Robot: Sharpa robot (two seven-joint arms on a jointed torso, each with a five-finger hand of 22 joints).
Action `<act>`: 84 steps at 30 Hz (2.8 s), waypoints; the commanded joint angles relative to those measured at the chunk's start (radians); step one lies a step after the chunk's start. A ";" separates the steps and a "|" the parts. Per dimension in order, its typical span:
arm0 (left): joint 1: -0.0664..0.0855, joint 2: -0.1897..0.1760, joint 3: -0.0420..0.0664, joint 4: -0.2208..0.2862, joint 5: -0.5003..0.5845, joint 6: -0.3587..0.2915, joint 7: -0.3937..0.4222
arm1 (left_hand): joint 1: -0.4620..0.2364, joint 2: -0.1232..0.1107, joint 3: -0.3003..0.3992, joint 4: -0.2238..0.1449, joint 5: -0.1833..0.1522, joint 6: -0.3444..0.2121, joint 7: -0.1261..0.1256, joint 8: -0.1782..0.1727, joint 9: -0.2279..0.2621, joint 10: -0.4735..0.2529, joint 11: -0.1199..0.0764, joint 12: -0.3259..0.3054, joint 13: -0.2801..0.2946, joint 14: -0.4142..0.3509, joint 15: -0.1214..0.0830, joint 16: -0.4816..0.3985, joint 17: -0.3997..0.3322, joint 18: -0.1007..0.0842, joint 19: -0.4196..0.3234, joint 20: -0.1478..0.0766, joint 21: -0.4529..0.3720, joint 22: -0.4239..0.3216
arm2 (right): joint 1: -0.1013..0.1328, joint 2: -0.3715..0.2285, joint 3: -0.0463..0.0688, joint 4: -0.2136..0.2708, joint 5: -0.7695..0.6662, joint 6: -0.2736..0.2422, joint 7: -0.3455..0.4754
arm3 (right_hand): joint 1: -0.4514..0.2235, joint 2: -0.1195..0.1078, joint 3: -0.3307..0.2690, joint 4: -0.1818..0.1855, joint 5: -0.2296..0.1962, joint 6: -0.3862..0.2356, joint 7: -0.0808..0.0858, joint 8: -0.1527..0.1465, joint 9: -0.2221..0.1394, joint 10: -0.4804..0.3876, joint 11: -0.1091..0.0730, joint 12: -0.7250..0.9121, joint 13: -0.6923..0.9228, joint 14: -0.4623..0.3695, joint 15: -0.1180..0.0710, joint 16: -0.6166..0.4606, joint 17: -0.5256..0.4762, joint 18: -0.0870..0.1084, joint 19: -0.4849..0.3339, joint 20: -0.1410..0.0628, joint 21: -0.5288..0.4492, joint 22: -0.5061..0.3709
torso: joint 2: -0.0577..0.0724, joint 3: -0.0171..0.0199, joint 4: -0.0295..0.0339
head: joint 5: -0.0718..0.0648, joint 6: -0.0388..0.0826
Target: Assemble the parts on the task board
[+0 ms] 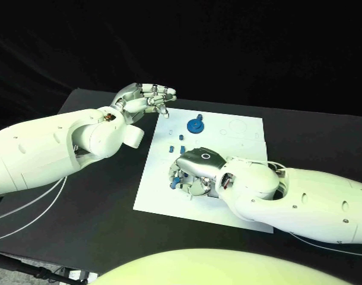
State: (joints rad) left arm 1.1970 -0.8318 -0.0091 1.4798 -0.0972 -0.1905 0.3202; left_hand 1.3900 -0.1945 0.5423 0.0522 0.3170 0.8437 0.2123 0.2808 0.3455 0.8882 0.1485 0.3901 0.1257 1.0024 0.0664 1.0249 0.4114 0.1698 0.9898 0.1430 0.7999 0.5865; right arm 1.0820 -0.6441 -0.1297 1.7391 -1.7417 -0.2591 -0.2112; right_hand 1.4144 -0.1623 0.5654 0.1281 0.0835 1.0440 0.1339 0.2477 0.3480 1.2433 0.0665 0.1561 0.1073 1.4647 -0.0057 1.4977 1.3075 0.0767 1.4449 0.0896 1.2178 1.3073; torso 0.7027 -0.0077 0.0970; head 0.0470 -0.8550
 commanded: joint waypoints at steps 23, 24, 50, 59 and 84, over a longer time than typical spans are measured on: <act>0.000 0.000 0.001 0.004 -0.001 0.019 0.001 | 0.003 0.005 0.001 -0.005 0.000 0.006 -0.001 0.006 0.000 -0.009 0.000 0.006 -0.001 -0.006 -0.002 -0.005 -0.001 0.014 -0.008 0.002 0.007 0.001 | -0.007 0.031 -0.004 -0.022 -0.070 0.061 -0.037 | -0.071 -0.034 0.006 0.000 0.018 -0.039 0.016 -0.016 0.034 -0.025 0.014 -0.037 0.007 0.067 0.007 -0.002 0.072 -0.003 -0.012 0.010 -0.035 0.111 | 0.000 0.0008 -0.0004 | 0.001 -0.003; 0.000 0.000 0.001 0.004 -0.001 0.019 0.000 | 0.003 0.005 0.001 -0.005 0.000 0.006 -0.001 0.006 0.000 -0.009 0.000 0.006 -0.001 -0.006 -0.002 -0.005 -0.001 0.014 -0.008 0.002 0.007 0.001 | -0.008 0.031 -0.004 -0.022 -0.072 0.057 -0.038 | -0.073 -0.036 0.006 -0.001 0.019 -0.043 0.018 -0.019 0.033 -0.027 0.015 -0.038 0.007 0.067 0.008 -0.002 0.073 -0.003 -0.012 0.011 -0.034 0.111 | 0.000 0.0008 -0.0004 | 0.001 -0.003; 0.000 -0.003 0.001 0.002 -0.002 0.023 -0.002 | 0.002 0.007 0.003 -0.008 0.001 0.007 -0.002 0.009 -0.001 -0.013 0.000 0.008 -0.003 -0.007 -0.002 -0.005 -0.004 0.014 -0.010 0.002 0.008 0.003 | -0.015 -0.037 0.003 0.051 -0.082 -0.219 -0.023 | -0.135 -0.093 -0.096 0.026 0.054 -0.220 -0.005 -0.120 0.002 -0.029 -0.004 -0.037 0.046 0.071 -0.006 0.008 0.091 -0.005 0.000 0.002 -0.024 0.122 | -0.001 -0.0001 -0.0008 | -0.009 0.007; 0.000 -0.004 -0.002 0.001 -0.002 0.025 -0.002 | 0.002 0.007 0.003 -0.008 0.001 0.007 -0.002 0.009 -0.001 -0.013 0.000 0.008 -0.003 -0.007 -0.002 -0.005 -0.004 0.014 -0.010 0.002 0.008 0.003 | 0.039 -0.172 0.019 0.104 0.192 -0.296 0.062 | -0.105 -0.072 -0.102 0.024 0.056 -0.083 0.013 -0.050 0.030 0.085 -0.006 0.050 0.108 0.071 -0.006 0.007 0.086 -0.004 -0.001 0.003 -0.034 0.122 | -0.007 -0.0007 -0.0053 | -0.040 0.023; -0.007 -0.027 -0.015 0.031 -0.001 0.027 0.014 | -0.001 0.006 0.002 -0.008 0.000 0.007 -0.002 0.010 -0.001 -0.013 0.000 0.009 -0.004 -0.008 -0.001 -0.005 -0.005 0.014 -0.012 0.003 0.009 0.004 | 0.017 -0.575 -0.009 0.274 0.332 -0.163 -0.182 | -0.239 -0.018 -0.374 0.163 0.107 -0.136 -0.030 0.172 0.202 0.291 -0.040 1.369 1.416 0.093 -0.036 0.052 0.189 -0.058 0.100 -0.027 0.258 0.238 | -0.028 -0.0104 -0.0410 | -0.133 0.015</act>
State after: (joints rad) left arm 1.1900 -0.8586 -0.0249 1.5048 -0.0976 -0.1798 0.3176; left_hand 1.3900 -0.1945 0.5451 0.0495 0.3170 0.8437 0.2123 0.2848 0.3454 0.8812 0.1484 0.3944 0.1238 1.0024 0.0663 1.0249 0.4077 0.1697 0.9861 0.1467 0.8042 0.5891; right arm 1.1055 -1.2199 -0.1382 2.0063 -1.3345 -0.4363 -0.3104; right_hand 1.1842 -0.1815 0.1955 0.2912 0.1858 0.9126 0.1089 0.4177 0.5493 1.4616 0.0307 1.5238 1.3083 1.4666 -0.0363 1.5425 1.3076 0.0292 1.4663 0.0677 1.4735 1.3080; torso 0.6778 -0.0156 0.0572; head -0.0831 -0.8360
